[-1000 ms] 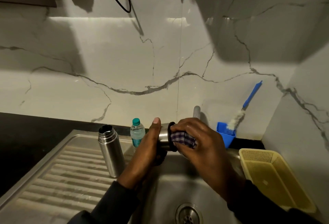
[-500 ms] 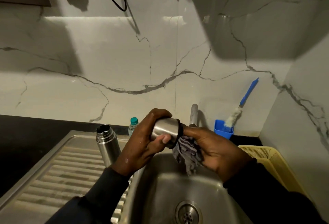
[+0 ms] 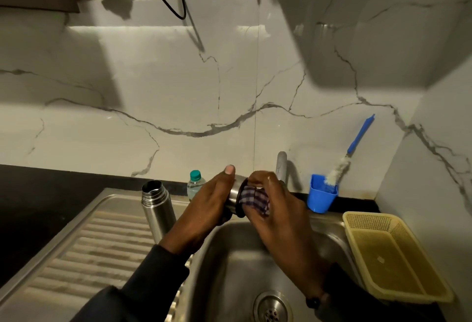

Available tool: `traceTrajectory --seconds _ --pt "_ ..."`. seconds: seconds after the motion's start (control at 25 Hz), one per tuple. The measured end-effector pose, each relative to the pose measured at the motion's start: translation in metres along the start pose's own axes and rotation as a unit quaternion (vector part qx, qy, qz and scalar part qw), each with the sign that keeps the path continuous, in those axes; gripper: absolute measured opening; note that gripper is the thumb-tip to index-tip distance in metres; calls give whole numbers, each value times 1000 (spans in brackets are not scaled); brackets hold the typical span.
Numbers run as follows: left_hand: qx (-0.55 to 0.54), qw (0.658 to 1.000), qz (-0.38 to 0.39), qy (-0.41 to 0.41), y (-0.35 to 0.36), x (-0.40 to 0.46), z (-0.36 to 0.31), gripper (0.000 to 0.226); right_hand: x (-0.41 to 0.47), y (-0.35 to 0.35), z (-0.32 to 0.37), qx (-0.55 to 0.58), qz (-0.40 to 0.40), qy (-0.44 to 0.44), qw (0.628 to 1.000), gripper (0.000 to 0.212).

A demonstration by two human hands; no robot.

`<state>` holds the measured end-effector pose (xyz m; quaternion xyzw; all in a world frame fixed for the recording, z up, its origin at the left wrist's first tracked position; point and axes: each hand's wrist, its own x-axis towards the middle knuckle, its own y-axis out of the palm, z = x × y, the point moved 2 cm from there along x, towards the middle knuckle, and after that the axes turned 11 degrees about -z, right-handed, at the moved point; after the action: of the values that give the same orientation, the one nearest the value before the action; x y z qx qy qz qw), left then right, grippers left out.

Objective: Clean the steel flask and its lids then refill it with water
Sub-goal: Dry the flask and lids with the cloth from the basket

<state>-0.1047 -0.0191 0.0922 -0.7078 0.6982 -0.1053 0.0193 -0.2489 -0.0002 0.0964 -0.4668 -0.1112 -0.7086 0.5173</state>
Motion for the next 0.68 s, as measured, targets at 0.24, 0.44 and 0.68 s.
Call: traceTrajectory --seconds 0.24,0.44,0.68 --pt "-3 976 6 216 -3 -4 -1 52 21 -3 -16 368 104 545 746 39" --pt "-93 985 60 130 -22 -1 20 70 17 -13 -28 411 149 569 696 38" --pt "133 964 -7 229 -31 -8 23 82 1 -17 -44 416 141 572 693 53"
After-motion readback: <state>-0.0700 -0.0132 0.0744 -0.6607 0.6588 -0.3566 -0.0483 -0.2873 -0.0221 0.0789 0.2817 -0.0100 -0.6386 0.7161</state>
